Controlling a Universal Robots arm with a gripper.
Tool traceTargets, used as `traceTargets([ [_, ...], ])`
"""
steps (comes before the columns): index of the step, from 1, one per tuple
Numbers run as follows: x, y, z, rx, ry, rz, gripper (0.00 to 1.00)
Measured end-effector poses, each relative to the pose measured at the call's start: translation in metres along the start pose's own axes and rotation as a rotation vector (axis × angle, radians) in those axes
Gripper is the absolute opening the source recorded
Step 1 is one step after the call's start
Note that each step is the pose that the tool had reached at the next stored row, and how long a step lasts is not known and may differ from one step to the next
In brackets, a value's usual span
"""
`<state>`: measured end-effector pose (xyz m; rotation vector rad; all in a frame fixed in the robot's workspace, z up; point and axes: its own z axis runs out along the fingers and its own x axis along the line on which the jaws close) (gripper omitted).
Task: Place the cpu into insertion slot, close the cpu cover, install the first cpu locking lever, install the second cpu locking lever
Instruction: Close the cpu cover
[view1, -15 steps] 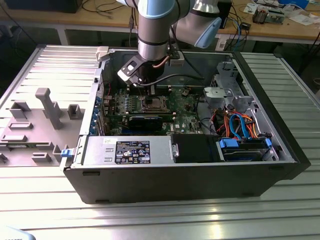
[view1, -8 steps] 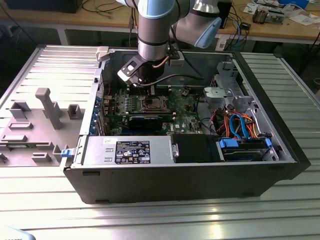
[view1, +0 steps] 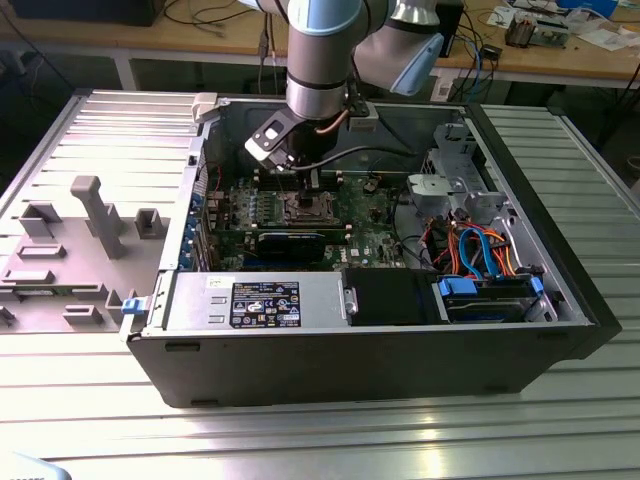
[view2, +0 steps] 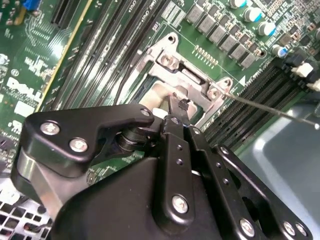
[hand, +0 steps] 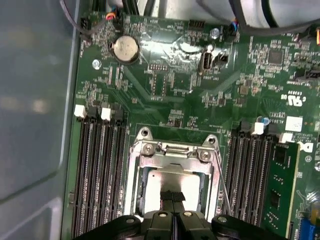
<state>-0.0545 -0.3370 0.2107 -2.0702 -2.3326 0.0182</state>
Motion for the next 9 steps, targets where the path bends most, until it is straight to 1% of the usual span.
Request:
traceTargets([
  [3,0.0,0.0004,-0.0071,0.0,0.0,0.0,0.11],
  [5,0.0,0.0004,-0.0103,0.0001,0.0,0.0,0.11],
  [9,0.0001,0.0004,-0.0136,0.0,0.0001,0.0,0.11],
])
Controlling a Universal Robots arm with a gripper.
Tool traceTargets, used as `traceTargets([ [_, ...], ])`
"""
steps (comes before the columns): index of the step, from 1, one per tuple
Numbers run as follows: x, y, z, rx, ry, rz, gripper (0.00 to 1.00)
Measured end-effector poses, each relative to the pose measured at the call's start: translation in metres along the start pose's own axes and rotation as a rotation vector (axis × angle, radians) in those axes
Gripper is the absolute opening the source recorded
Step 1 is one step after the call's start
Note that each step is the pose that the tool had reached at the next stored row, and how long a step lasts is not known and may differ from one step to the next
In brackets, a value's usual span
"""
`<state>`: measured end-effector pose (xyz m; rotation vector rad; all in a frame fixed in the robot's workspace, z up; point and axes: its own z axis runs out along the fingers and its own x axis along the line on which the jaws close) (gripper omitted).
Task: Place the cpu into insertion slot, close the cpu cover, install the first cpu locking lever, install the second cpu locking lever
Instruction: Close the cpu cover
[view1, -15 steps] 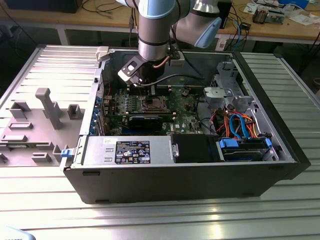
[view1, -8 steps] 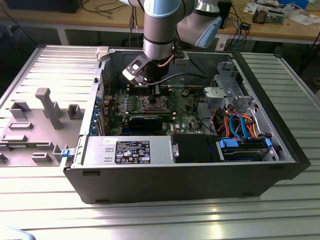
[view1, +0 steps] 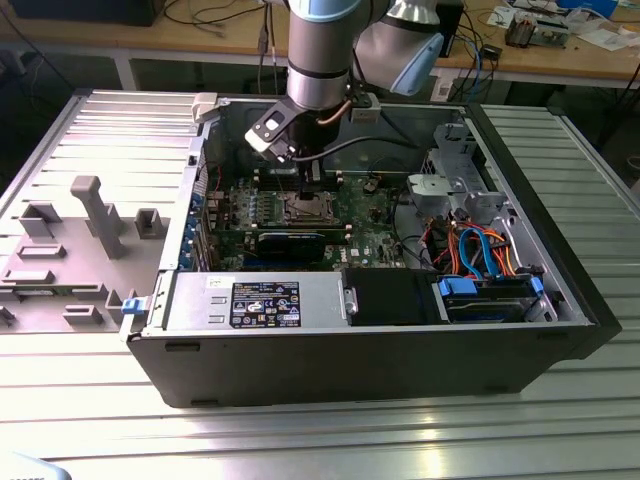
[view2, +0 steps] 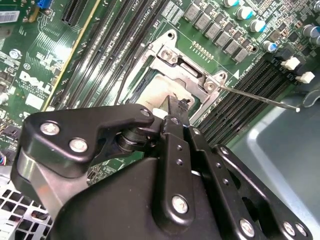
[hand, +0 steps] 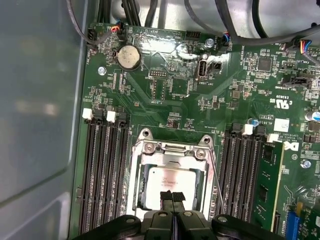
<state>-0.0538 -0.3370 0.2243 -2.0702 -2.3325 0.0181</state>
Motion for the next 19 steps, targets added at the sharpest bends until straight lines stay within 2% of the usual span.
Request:
traceTargets([
  [3,0.0,-0.0001,-0.0038,0.0001,-0.0001,0.0,0.11],
  [19,0.0001,-0.0002,-0.0079,0.0001,-0.0001,0.0,0.11],
])
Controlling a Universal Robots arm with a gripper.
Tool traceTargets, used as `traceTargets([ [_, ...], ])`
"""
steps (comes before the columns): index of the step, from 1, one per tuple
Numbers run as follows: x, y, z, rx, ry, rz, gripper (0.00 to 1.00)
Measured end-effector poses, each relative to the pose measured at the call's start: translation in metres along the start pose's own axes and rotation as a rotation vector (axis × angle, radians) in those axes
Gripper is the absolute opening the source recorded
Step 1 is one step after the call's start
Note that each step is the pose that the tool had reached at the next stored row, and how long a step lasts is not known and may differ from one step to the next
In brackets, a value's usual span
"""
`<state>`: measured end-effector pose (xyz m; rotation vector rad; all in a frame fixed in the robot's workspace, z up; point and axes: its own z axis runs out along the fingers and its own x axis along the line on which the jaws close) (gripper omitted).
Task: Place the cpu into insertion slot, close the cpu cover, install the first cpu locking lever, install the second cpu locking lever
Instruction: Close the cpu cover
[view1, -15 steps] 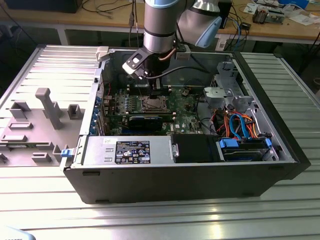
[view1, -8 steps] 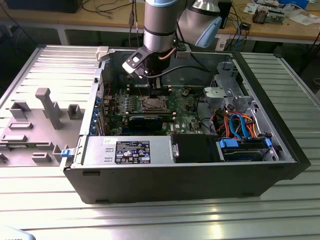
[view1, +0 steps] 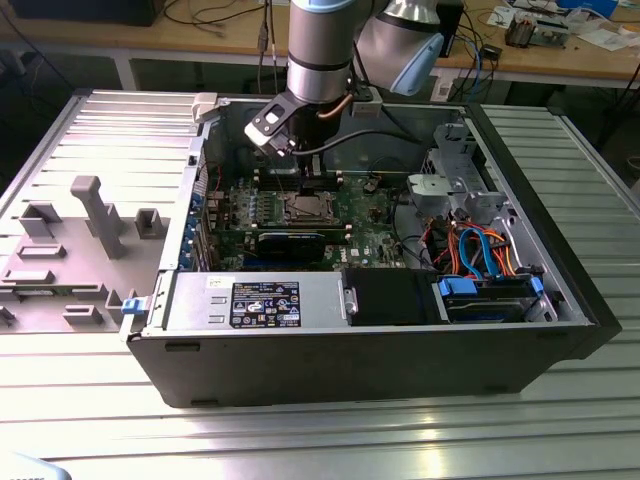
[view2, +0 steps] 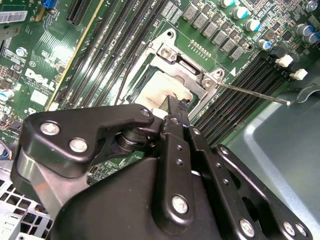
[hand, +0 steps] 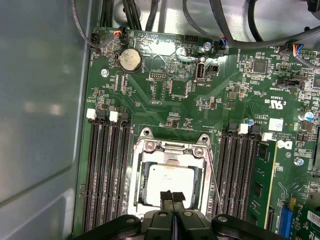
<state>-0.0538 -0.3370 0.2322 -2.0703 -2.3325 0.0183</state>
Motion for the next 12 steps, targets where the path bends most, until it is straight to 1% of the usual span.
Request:
traceTargets([
  [5,0.0,0.0,-0.0014,0.0,0.0,0.0,0.11],
  [12,0.0001,-0.0002,-0.0077,0.0,-0.0001,0.0,0.11],
])
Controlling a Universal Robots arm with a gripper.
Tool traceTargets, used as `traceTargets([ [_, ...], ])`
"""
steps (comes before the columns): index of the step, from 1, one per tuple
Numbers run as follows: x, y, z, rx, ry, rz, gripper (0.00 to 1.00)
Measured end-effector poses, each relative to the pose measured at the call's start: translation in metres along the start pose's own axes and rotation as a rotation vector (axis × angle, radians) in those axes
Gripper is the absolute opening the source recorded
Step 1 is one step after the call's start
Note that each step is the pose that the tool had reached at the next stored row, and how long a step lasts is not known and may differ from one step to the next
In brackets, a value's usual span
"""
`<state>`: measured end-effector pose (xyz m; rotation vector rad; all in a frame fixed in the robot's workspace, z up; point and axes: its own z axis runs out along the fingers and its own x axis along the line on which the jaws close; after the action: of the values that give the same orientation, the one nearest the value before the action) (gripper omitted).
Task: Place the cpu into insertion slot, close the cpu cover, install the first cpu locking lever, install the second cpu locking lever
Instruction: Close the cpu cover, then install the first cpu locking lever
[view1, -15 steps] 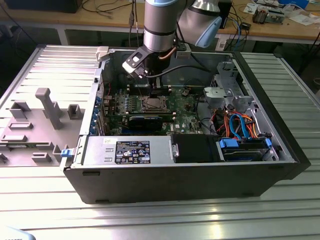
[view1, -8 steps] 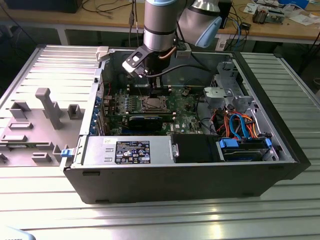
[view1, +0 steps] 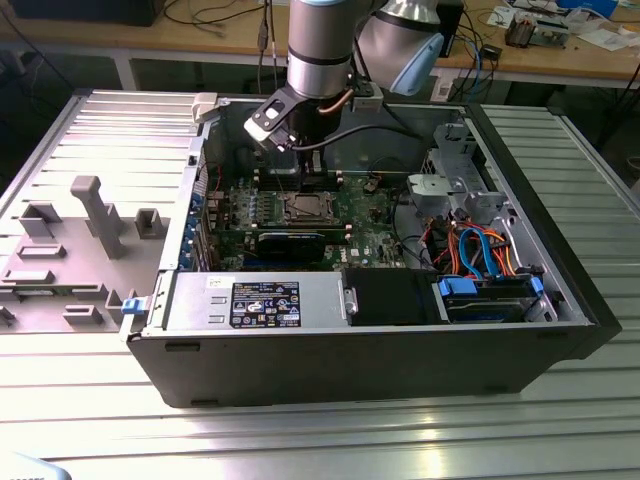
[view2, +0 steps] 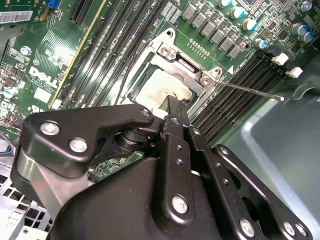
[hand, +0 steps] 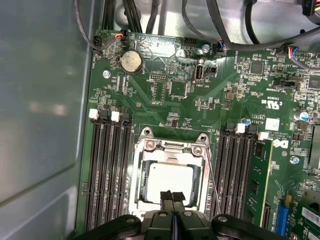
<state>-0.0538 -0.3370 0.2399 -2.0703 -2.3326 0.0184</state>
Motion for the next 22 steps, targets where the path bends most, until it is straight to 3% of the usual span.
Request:
traceTargets([
  [11,0.0001,-0.0003,-0.012,0.0,0.0001,0.0,0.11],
  [22,0.0001,-0.0003,-0.0129,-0.0001,0.0001,0.0,0.11],
])
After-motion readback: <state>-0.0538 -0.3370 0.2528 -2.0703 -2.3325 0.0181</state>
